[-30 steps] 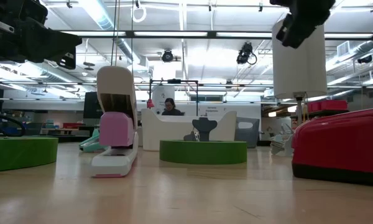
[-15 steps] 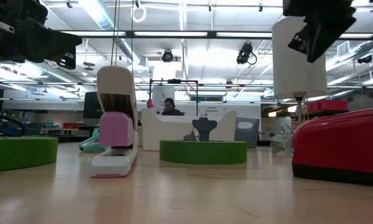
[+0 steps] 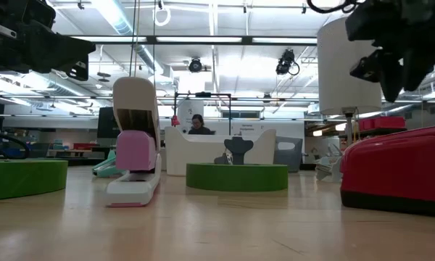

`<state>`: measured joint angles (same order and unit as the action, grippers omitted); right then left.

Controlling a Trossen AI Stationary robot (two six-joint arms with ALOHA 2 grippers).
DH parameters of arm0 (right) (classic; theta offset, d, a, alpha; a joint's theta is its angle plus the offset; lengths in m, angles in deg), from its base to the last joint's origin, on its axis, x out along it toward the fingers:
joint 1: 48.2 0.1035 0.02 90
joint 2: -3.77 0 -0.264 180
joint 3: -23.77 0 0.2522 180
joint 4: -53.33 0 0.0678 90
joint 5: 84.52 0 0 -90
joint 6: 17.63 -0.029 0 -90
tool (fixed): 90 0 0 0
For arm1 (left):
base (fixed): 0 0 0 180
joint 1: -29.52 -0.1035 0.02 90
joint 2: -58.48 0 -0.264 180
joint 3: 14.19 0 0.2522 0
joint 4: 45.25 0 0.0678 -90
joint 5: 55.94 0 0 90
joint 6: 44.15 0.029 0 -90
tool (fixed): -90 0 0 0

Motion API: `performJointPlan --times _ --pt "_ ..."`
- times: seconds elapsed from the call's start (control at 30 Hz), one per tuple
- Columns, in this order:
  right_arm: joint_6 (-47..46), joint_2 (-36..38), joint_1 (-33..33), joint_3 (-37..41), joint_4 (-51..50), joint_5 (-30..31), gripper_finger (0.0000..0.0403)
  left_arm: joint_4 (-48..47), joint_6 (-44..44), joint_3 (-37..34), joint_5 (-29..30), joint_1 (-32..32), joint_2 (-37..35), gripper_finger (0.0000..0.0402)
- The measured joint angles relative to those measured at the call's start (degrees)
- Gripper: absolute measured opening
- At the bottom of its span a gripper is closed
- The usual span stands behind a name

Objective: Pick and place Stapler, Stapler remover, tape
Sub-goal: Put the pink tape into the white bin

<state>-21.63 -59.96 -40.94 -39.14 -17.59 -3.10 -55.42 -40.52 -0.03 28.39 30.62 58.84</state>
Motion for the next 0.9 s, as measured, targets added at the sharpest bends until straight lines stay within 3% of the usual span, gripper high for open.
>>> performJointPlan --times 0.5,0.9 --pt "-3.3 -4.3 2.6 6.2 7.0 1.7 0.0243 0.0 0.0 0.0 0.0 0.0 0.0 0.0007" --pt "-3.8 -8.5 2.6 9.5 11.6 1.7 0.0259 0.0 0.0 0.0 0.0 0.0 0.0 0.0007"
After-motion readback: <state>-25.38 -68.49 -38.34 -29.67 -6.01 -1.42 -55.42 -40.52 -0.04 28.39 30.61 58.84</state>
